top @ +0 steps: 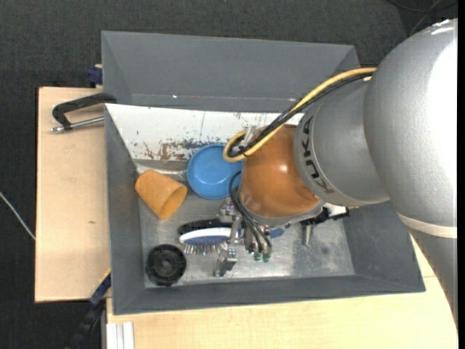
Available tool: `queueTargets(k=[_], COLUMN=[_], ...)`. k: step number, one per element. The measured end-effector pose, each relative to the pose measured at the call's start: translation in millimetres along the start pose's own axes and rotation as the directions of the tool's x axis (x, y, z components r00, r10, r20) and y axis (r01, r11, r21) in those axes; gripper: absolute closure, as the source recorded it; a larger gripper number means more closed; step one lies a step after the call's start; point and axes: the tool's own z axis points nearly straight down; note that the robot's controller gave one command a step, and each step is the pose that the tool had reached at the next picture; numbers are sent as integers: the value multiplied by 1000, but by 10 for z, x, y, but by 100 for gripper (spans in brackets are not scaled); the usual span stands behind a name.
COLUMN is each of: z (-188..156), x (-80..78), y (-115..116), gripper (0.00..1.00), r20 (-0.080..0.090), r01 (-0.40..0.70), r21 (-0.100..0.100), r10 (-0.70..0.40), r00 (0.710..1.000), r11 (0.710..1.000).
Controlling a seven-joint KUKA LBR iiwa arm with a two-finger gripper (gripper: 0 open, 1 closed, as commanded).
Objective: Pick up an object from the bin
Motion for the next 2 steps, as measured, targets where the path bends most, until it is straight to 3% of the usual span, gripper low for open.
queueTargets(k=[1,2], z=[-13,-18], x=[-15,-22], y=[12,9], gripper=[0,100], r20=[-3,-1], r01=[0,-1], r21=[1,1], r10=[0,1], r00=[1000,1000], r11=[1000,1000])
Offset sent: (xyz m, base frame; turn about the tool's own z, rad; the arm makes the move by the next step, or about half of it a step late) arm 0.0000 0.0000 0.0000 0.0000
